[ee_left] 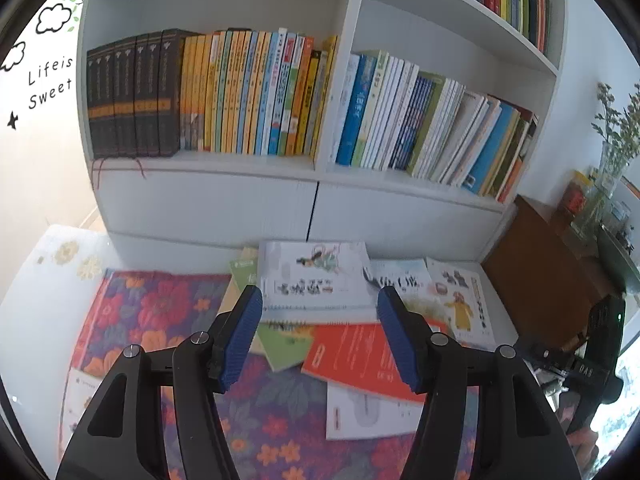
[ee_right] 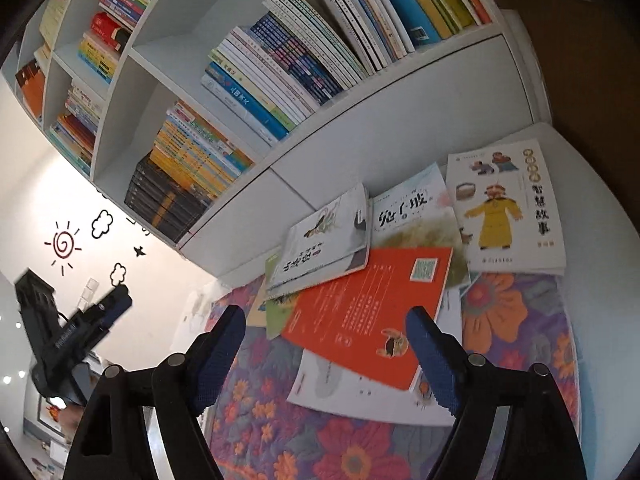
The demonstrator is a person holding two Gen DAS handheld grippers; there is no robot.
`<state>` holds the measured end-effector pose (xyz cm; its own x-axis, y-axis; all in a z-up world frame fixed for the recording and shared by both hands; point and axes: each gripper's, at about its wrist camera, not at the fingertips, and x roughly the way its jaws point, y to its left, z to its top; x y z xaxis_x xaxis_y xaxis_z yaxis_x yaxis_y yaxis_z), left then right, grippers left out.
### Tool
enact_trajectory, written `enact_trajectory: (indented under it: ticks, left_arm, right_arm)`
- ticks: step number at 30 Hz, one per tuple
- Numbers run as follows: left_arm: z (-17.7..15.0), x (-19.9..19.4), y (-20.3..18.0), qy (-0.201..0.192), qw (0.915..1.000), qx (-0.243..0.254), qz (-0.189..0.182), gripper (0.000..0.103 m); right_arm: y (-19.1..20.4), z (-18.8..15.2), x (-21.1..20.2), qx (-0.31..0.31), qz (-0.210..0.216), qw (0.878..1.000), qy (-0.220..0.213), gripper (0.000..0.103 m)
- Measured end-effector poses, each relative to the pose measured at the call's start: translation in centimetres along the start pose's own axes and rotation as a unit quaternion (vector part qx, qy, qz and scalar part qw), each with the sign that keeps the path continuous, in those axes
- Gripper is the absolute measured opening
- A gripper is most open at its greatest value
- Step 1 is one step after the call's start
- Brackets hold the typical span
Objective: Organize books
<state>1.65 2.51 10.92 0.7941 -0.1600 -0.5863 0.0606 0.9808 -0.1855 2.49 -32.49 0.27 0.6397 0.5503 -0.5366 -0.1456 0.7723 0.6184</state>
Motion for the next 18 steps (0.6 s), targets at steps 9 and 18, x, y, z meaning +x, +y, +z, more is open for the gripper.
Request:
enact_trajectory:
  ticks: [9,18]
  left_arm:
    - [-1.2,7.3,3.3,0.001,0.9996,-0.021,0.017,0.059]
    - [-5.0,18.8,9.0,0.04,0.9924,-0.116,0.004,0.059]
  right_arm:
    - [-0.7,1.2,4.9,-0.01,0.004,1.0,-0.015,0.082]
    - [-3.6,1.5,14.4,0.004,-0.012,1.0,-0.02,0.082]
